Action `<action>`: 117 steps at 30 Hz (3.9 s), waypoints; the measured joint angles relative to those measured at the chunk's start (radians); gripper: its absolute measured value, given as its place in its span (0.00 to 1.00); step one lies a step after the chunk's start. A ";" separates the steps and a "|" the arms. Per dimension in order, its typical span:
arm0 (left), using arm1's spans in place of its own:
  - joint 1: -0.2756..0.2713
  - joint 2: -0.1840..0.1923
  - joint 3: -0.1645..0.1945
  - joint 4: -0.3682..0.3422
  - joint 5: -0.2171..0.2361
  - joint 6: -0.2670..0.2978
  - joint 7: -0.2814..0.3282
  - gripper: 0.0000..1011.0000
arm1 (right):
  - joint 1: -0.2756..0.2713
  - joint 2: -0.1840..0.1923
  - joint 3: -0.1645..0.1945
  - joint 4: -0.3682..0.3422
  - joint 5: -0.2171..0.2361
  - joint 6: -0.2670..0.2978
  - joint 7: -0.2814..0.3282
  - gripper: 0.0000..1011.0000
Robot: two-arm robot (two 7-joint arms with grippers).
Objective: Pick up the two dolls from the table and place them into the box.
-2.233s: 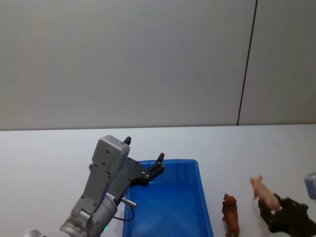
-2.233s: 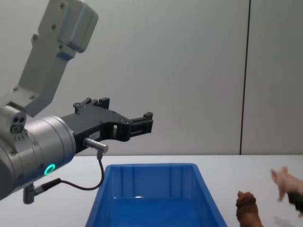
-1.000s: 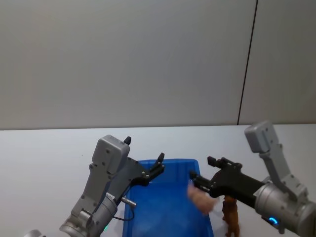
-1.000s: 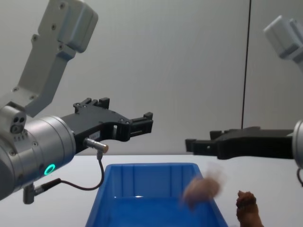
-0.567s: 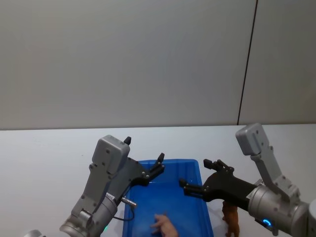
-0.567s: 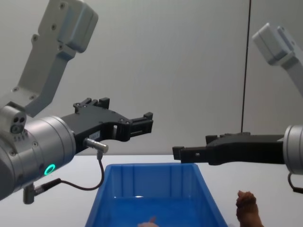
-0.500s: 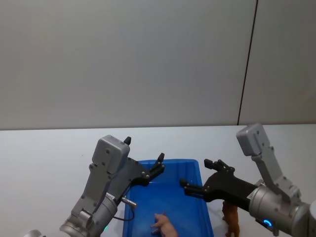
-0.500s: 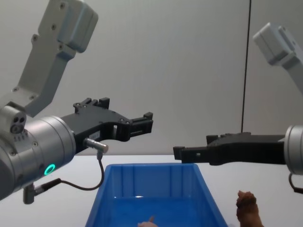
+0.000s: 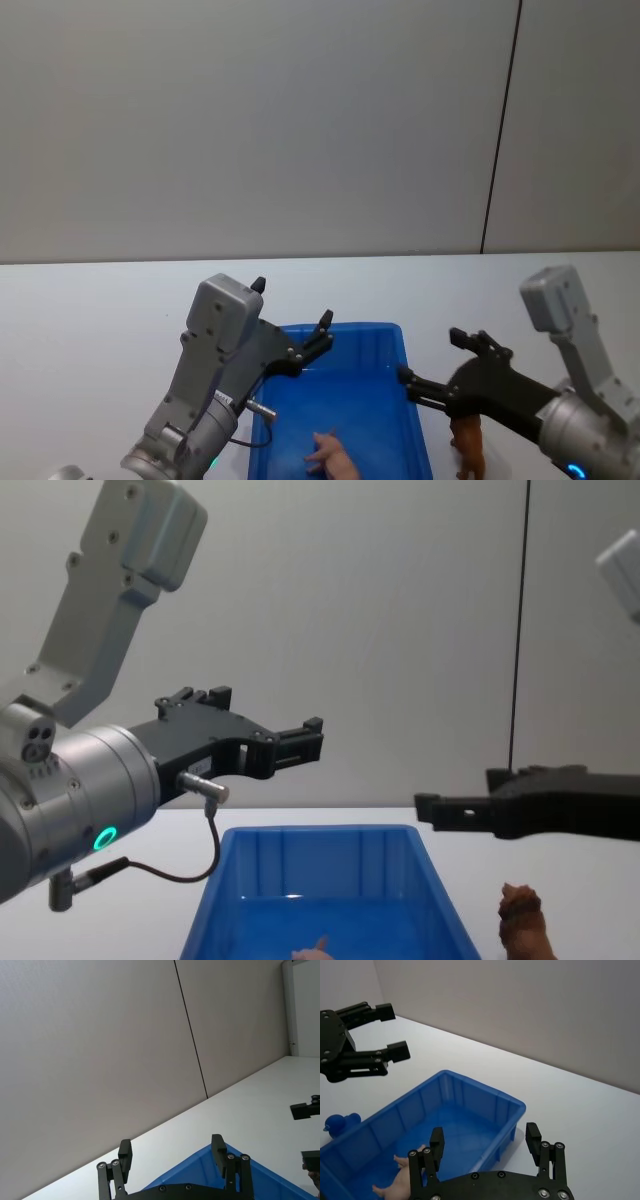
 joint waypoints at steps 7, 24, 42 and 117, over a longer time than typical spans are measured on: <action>0.000 0.000 0.000 0.000 0.000 0.000 0.000 0.99 | -0.059 0.037 0.012 -0.038 0.027 0.002 -0.038 0.99; 0.000 0.000 0.000 0.000 0.000 0.000 0.000 0.99 | -0.170 0.089 0.020 -0.069 0.067 0.021 -0.125 0.99; 0.000 0.000 0.000 0.000 0.000 0.000 0.000 0.99 | -0.176 0.072 0.012 -0.001 0.100 0.061 -0.152 0.72; 0.000 0.000 0.000 0.000 0.000 0.000 0.000 0.99 | 0.078 -0.077 -0.048 0.074 -0.028 0.004 0.050 0.99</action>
